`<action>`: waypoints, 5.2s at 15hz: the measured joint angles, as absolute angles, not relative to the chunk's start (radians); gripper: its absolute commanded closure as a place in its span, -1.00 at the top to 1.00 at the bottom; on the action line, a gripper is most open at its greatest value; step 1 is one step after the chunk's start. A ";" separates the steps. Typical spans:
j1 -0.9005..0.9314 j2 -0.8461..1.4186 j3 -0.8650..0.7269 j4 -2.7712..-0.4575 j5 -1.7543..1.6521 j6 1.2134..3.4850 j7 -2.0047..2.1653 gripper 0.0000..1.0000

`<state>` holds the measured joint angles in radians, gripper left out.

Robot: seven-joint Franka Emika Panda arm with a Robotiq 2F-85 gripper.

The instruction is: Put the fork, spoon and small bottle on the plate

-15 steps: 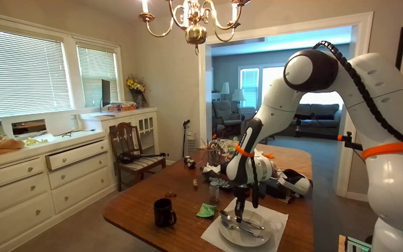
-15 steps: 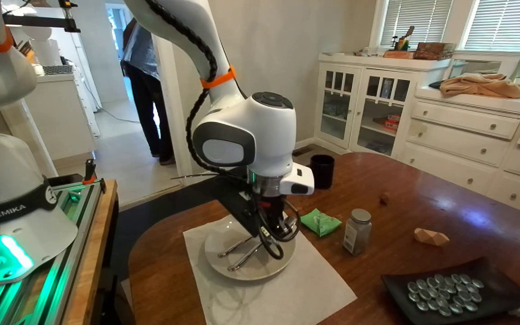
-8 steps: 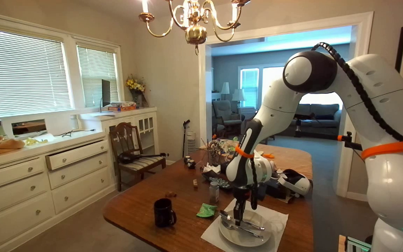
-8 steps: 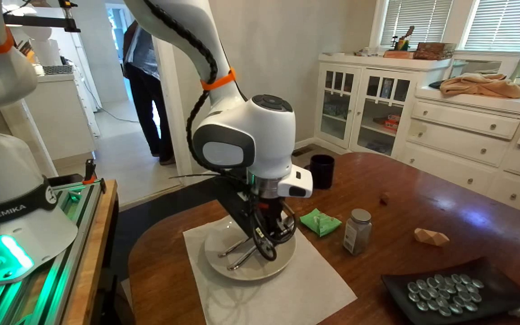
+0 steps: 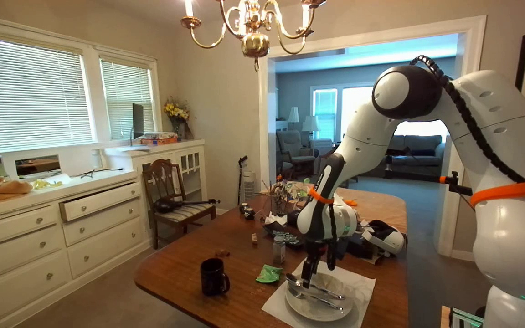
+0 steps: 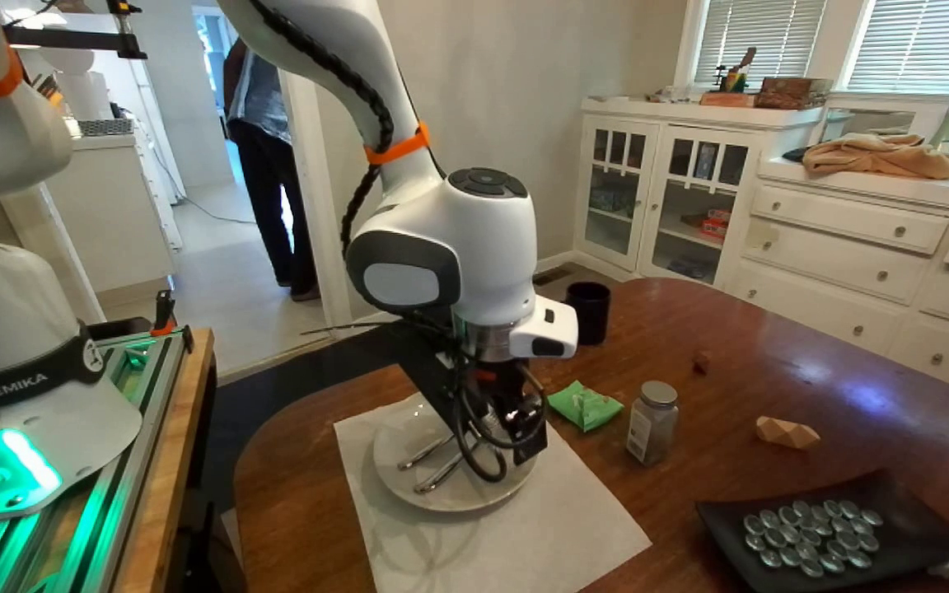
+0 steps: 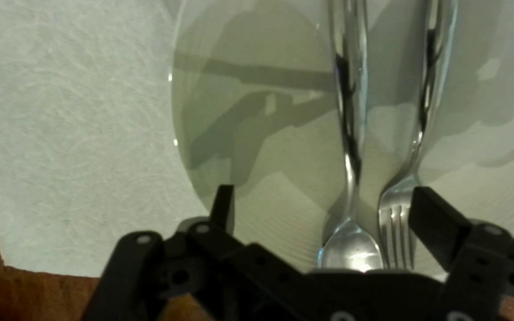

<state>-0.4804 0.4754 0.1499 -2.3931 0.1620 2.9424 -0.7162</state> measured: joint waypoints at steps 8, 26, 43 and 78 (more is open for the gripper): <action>-0.598 0.416 0.206 -2.431 0.149 3.055 -0.714 1.00; -0.506 0.545 0.091 -2.031 -0.041 2.870 -0.581 1.00; -0.510 0.765 0.150 -1.765 0.056 2.682 -0.743 -0.29; -0.462 0.319 0.067 -2.337 0.058 2.846 -0.729 -0.50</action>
<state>-0.4620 0.3187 0.0667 -2.3373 0.0581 2.8460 -0.7290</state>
